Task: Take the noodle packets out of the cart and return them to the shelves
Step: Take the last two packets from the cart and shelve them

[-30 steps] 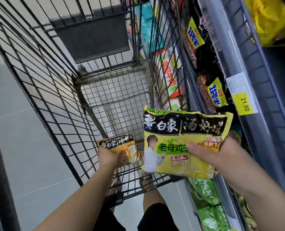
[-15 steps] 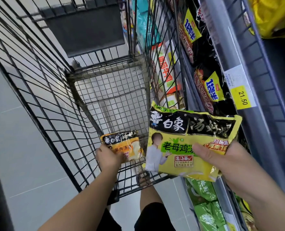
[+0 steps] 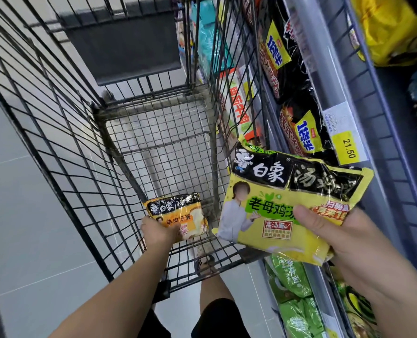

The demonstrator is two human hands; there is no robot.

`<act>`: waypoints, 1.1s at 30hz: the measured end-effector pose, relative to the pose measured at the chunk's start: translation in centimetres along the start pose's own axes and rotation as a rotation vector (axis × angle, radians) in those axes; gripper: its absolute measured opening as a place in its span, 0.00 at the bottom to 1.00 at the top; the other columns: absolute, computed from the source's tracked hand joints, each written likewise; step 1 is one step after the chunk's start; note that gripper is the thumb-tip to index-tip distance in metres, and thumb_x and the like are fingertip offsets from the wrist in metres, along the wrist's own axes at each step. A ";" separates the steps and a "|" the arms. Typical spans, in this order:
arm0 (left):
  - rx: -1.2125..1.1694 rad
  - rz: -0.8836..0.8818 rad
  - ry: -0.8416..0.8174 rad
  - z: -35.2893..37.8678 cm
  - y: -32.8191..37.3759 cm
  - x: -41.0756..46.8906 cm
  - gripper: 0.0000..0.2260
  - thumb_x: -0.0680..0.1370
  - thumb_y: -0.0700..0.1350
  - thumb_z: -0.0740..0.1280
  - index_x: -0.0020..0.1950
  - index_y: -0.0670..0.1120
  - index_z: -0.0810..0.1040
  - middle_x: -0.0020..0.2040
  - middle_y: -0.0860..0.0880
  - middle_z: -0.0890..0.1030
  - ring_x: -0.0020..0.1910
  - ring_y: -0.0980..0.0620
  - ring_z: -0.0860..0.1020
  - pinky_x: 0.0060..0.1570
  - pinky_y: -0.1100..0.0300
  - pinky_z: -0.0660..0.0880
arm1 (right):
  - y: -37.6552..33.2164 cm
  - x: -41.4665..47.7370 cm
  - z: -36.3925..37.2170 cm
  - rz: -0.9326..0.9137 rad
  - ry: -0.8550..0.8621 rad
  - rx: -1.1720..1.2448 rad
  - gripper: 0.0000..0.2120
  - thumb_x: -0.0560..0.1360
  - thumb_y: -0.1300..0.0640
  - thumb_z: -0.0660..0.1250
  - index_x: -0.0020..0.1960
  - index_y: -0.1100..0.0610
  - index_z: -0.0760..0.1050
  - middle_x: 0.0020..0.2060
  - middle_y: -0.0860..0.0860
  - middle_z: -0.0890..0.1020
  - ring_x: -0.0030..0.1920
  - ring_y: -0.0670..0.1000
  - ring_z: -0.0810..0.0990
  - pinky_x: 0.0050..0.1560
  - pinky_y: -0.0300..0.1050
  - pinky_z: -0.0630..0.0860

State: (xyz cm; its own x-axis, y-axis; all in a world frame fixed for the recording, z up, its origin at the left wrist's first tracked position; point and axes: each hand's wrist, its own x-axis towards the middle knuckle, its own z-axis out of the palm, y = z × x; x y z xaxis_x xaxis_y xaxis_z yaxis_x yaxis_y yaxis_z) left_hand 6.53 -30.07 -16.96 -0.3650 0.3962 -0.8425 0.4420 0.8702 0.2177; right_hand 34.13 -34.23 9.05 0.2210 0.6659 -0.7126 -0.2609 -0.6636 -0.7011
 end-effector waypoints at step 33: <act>-0.229 0.615 -0.460 -23.6 11.0 -20.7 0.44 0.55 0.65 0.84 0.61 0.39 0.78 0.54 0.38 0.86 0.54 0.34 0.85 0.62 0.37 0.78 | -10.3 -9.3 3.1 -0.197 -0.026 0.023 0.52 0.45 0.35 0.87 0.62 0.60 0.80 0.52 0.56 0.88 0.53 0.57 0.88 0.62 0.60 0.81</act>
State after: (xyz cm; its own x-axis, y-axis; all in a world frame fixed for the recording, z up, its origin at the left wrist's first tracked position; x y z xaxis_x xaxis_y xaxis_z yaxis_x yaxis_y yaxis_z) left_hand -0.35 -21.77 14.50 0.2860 0.7070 -0.6468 0.2570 0.5936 0.7626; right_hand 31.83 -32.52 22.98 0.2457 0.7910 -0.5603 -0.2365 -0.5116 -0.8260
